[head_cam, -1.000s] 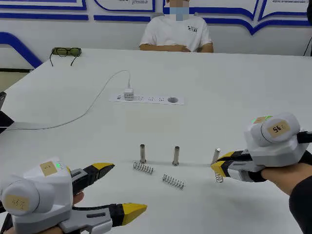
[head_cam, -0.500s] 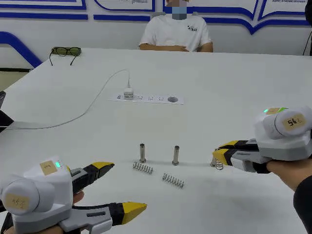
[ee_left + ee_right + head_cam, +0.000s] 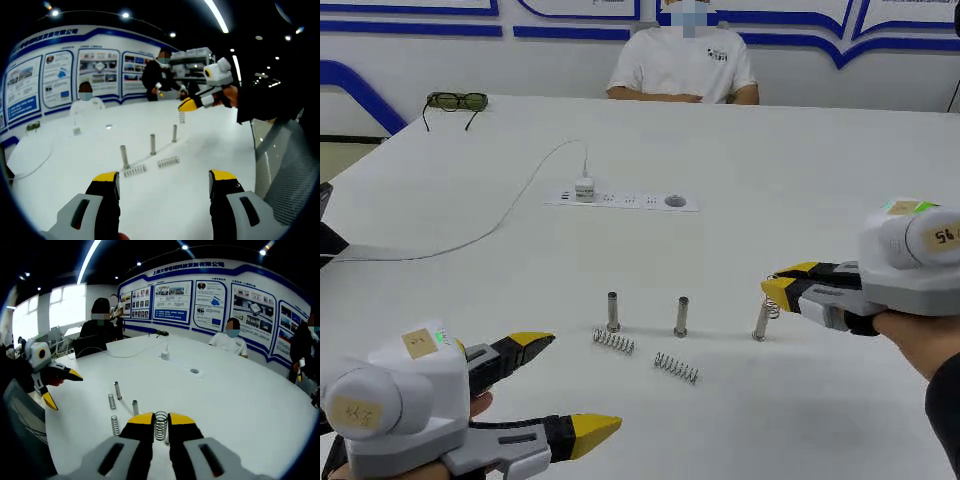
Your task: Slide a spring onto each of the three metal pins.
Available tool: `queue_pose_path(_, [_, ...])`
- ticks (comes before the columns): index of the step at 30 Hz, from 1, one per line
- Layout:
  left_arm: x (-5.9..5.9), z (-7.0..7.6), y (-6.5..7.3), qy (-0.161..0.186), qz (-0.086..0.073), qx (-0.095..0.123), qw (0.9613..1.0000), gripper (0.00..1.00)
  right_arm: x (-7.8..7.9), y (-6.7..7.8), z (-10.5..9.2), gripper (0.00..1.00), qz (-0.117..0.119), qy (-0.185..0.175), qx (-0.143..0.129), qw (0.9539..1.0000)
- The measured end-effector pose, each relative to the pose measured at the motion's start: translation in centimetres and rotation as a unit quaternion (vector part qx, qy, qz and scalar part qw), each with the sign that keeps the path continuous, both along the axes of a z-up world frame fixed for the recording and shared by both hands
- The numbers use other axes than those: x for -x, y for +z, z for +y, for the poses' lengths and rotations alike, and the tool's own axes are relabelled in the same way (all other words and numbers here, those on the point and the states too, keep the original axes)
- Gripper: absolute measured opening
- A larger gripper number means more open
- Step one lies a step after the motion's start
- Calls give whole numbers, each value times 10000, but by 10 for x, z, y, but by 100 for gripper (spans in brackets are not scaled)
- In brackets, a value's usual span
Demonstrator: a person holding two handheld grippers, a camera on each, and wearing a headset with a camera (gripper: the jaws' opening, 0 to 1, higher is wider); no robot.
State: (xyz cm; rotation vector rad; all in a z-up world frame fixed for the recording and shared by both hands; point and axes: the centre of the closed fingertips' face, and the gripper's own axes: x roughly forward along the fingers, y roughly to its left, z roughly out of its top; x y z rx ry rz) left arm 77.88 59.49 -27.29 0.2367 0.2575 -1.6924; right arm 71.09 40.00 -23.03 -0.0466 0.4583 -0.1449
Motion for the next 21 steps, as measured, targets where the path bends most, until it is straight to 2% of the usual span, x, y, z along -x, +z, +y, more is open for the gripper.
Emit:
queue_pose_path(3, [0, 0, 0, -1, 1, 0, 10000, 74, -1, 7, -2, 12, -119, -47, -48, 9999])
queue_pose_path(12, [0, 0, -1, 3, 15, -8, 10000, 74, -5, 21, -5, 12, -376, -144, 68, 9992])
queue_pose_path(21, [0, 1, -2, 1, 24, -16, 10000, 74, -7, 28, -9, 12, -562, -215, 118, 9981])
